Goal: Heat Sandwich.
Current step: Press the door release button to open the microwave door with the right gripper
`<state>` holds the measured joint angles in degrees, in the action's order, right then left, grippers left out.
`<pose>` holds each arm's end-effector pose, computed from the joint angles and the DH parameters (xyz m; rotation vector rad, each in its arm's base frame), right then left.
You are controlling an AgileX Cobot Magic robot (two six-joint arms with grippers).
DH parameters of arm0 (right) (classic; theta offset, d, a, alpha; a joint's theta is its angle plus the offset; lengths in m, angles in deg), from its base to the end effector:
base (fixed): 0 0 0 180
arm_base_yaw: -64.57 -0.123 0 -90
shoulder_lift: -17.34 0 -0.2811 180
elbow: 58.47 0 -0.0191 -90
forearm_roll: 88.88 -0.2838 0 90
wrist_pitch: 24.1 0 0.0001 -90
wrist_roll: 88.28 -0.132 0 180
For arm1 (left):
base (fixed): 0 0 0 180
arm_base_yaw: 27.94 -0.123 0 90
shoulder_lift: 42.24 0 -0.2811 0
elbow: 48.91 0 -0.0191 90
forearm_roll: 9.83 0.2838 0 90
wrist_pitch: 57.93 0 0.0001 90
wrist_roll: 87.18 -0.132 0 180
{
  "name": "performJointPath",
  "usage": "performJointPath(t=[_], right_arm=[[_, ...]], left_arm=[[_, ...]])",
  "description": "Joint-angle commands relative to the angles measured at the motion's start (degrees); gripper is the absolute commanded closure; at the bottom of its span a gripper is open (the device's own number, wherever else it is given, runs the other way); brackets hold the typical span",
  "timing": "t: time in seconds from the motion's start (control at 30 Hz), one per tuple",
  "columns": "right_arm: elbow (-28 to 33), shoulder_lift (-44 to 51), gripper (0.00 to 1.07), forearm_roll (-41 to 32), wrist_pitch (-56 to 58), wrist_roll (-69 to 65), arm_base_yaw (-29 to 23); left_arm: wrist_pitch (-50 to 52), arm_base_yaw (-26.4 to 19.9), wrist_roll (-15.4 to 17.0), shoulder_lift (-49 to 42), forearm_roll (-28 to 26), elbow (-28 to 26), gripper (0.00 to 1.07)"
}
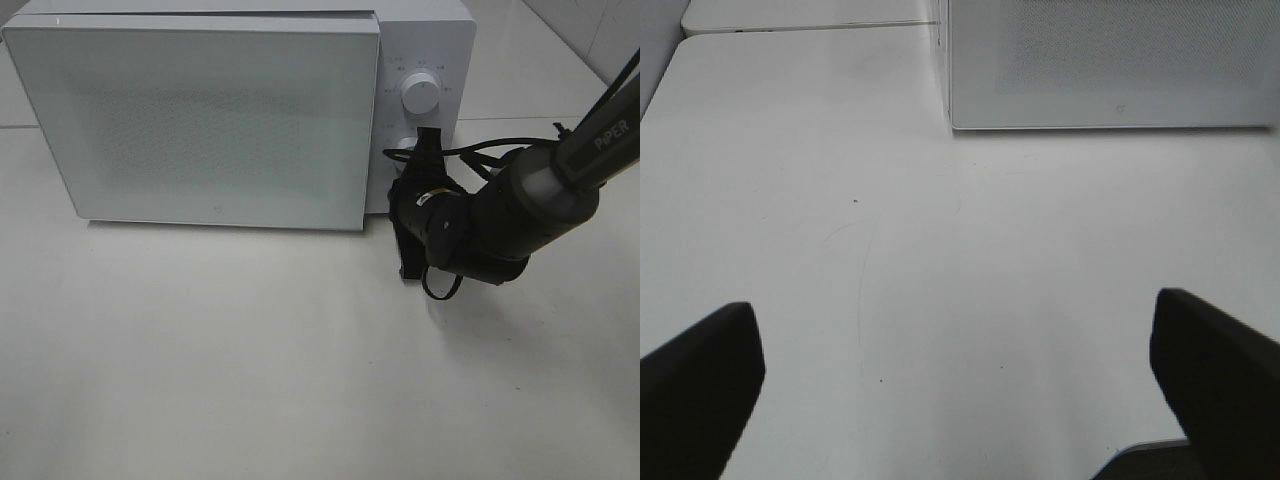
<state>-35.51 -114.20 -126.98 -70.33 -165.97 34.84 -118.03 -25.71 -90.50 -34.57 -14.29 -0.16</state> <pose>0.4050 0.1636 0.0353 1.5476 1.4574 1.0535 0.0648 -0.0114 0.2747 0.1014 2.0296 -0.0810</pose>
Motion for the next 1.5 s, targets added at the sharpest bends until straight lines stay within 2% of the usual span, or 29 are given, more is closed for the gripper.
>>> performJointPath(t=[0.03,0.23,0.7,0.93,1.17,1.5], right_arm=[[-5.10,0.11,1.07,-1.32,-13.64,4.01,1.66],[-7.05,0.11,1.07,-1.83,-12.78,6.13,1.72],[-7.05,0.11,1.07,-3.38,-10.94,6.13,1.32],[-6.93,0.11,1.07,-4.01,-5.73,6.13,0.17],[-2.98,1.32,1.07,-4.13,-3.32,5.84,-1.32],[3.90,4.64,1.07,1.60,1.38,5.67,-1.78]], left_arm=[[0.69,-0.17,0.00,-1.20,-0.06,0.17,0.09],[0.69,-0.17,0.00,-1.20,-0.06,0.17,0.09],[0.69,-0.17,0.00,-1.20,-0.06,0.17,0.09],[0.69,-0.17,0.00,-1.20,-0.06,0.17,0.09],[0.69,-0.17,0.00,-1.20,-0.06,0.17,0.09],[0.69,-0.17,0.00,-1.20,-0.11,0.17,0.09]])
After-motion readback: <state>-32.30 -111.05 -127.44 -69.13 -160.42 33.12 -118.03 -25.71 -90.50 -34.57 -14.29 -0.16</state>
